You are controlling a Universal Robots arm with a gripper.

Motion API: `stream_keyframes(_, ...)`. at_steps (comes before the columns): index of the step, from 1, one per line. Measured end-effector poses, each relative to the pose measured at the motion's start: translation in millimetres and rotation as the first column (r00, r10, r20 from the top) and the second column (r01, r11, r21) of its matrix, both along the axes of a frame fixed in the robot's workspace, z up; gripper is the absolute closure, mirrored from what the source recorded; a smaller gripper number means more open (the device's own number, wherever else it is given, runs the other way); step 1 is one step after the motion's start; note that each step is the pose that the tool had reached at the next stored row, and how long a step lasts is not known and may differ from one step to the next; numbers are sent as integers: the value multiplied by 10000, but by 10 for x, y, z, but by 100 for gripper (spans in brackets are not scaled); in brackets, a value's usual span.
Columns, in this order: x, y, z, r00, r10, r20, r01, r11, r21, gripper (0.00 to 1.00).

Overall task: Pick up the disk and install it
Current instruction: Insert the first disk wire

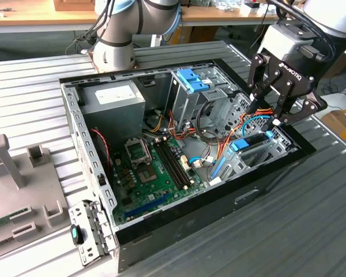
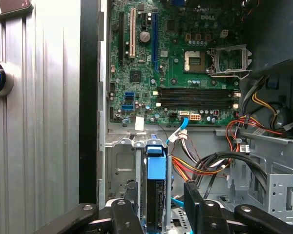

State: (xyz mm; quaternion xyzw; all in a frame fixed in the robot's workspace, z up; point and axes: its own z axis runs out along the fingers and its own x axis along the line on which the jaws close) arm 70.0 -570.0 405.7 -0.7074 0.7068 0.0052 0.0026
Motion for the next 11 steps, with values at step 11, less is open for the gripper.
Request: stream_keyframes(11, 87, 8, -7, 9998, 197, 0, -197, 9998, -8, 50)
